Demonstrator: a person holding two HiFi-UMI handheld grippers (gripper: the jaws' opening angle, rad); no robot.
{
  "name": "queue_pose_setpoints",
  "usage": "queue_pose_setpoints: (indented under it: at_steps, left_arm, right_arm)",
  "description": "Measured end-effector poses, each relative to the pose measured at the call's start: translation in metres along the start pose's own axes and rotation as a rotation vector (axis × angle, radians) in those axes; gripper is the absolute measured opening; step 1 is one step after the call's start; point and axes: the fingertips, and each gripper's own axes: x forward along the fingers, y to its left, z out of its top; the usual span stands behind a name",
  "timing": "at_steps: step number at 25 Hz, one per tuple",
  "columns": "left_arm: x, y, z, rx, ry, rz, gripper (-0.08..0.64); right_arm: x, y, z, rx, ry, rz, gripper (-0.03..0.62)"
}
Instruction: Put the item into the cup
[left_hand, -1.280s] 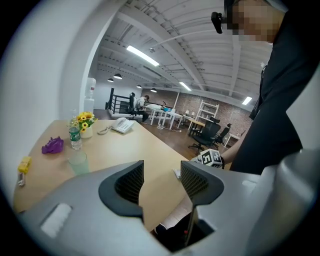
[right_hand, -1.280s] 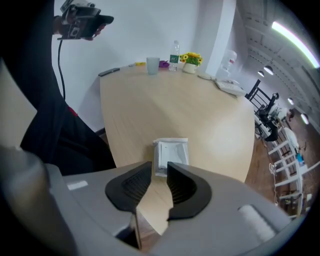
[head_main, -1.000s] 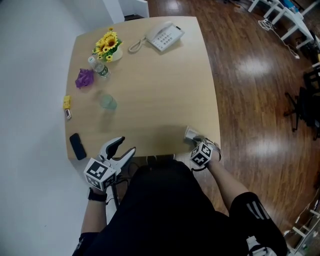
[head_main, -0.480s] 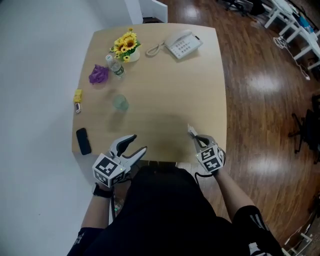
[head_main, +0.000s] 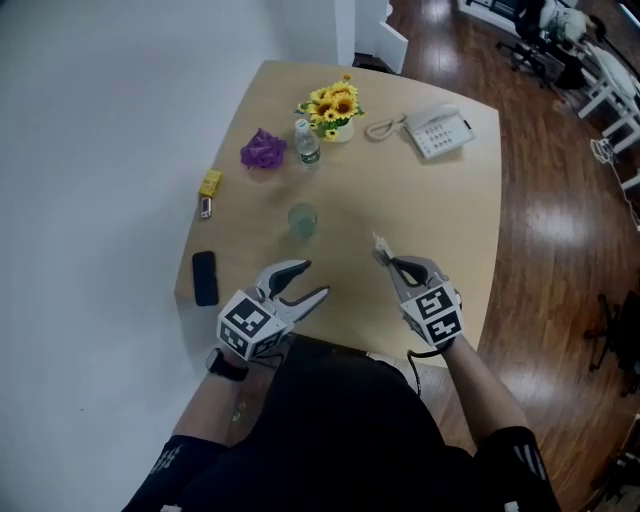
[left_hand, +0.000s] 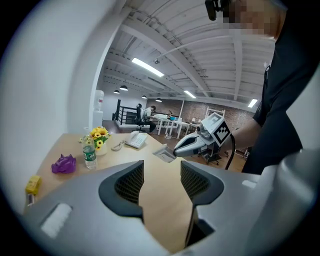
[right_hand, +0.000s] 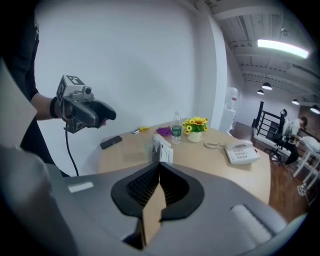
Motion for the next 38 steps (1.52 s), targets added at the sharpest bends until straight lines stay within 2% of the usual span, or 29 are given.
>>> queue_pose_setpoints:
  at_steps: [5,7,9,16,25,29,33,38]
  left_arm:
    - [-0.012,0.039,0.001,-0.006,-0.008,-0.010,0.225]
    - [-0.017,0.052,-0.001,-0.008,-0.007,-0.014,0.225]
    - [-0.021,0.066,-0.003,-0.013,-0.007,-0.016,0.225]
    - [-0.035,0.104,-0.017,-0.037,0.013,-0.023,0.225]
    - [-0.048,0.134,-0.025,-0.044,0.033,-0.032,0.225]
    - [-0.052,0.138,-0.029,-0.052,0.041,-0.040,0.225]
    - [-0.053,0.140,-0.033,-0.060,0.042,-0.045,0.225]
    - [-0.055,0.141,-0.035,-0.062,0.034,-0.053,0.225]
  right_arm:
    - [0.057,0.026,0.057,-0.043,-0.017,0.083,0.012]
    - [0.084,0.035,0.069,-0.081,-0.001,0.105,0.011]
    - [0.112,0.042,0.074,-0.077,0.020,0.131,0.012]
    - [0.193,0.045,0.073,0.081,0.064,0.178,0.011]
    - [0.248,0.047,0.047,0.184,0.158,0.186,0.012]
    - [0.256,0.053,0.040,0.182,0.199,0.195,0.025]
    - [0.259,0.059,0.035,0.170,0.226,0.188,0.069]
    - [0.258,0.065,0.041,0.133,0.202,0.180,0.097]
